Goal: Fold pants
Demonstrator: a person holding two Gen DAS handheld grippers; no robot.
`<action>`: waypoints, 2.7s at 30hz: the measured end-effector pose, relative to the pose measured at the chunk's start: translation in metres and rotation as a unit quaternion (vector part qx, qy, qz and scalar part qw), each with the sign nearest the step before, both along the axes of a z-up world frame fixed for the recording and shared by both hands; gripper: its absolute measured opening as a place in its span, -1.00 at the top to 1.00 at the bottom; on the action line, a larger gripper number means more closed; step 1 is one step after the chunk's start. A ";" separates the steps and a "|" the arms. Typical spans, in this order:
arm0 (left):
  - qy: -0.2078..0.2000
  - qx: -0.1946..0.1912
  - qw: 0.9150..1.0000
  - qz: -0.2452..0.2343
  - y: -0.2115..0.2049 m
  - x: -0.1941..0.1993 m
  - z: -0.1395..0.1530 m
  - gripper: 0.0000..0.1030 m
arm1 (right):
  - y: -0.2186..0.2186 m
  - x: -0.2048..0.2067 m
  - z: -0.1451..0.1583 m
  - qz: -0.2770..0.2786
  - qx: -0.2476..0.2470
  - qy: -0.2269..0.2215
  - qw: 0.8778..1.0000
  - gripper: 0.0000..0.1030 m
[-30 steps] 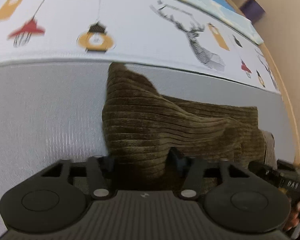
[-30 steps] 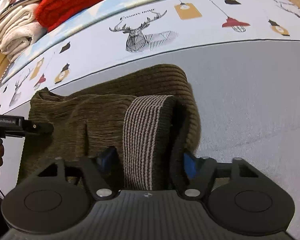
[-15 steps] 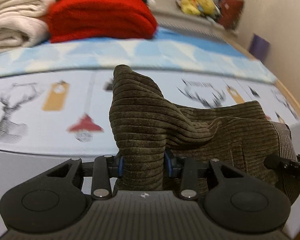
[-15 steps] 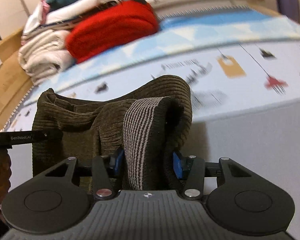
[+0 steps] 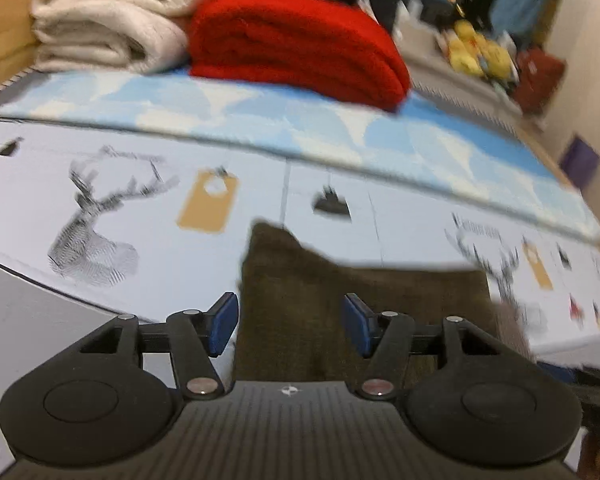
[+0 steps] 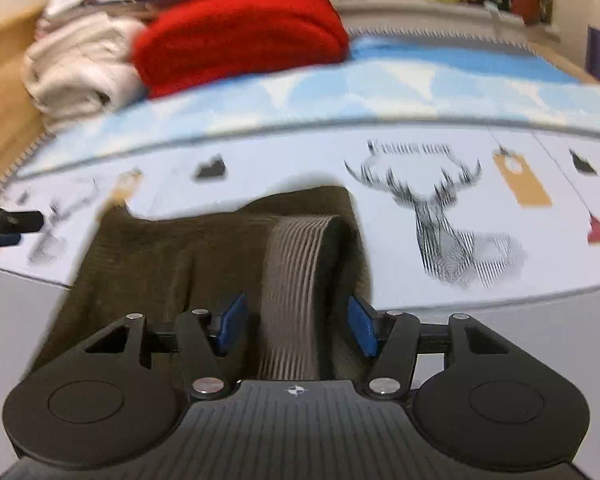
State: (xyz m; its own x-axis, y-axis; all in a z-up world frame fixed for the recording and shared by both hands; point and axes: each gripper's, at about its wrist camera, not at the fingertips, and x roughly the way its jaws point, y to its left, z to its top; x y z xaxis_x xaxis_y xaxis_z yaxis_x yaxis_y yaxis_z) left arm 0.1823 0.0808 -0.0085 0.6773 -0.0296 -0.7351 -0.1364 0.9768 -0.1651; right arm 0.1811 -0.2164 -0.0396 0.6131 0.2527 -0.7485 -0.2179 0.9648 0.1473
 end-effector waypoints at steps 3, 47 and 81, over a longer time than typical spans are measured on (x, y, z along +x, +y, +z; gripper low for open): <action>0.036 0.014 0.998 -0.039 -0.012 -0.009 -0.012 -0.21 | 0.001 -0.004 -0.002 -0.001 -0.009 0.005 1.000 -0.11; 0.053 0.121 0.986 -0.103 -0.021 -0.091 -0.020 -0.28 | -0.020 -0.079 0.032 -0.068 0.014 -0.027 0.997 -0.27; -0.054 0.103 0.992 -0.048 -0.084 -0.219 0.012 -0.99 | 0.024 -0.223 0.070 -0.037 0.004 -0.145 0.989 -0.75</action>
State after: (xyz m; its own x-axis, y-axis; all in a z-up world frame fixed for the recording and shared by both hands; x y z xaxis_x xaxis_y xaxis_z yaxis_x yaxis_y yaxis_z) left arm -0.0366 -0.0033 0.0036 0.7540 0.0452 -0.6553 -0.0335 0.9990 0.0305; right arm -0.0416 -0.1921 0.0304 0.8184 0.2037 -0.5374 -0.1802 0.9789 0.0967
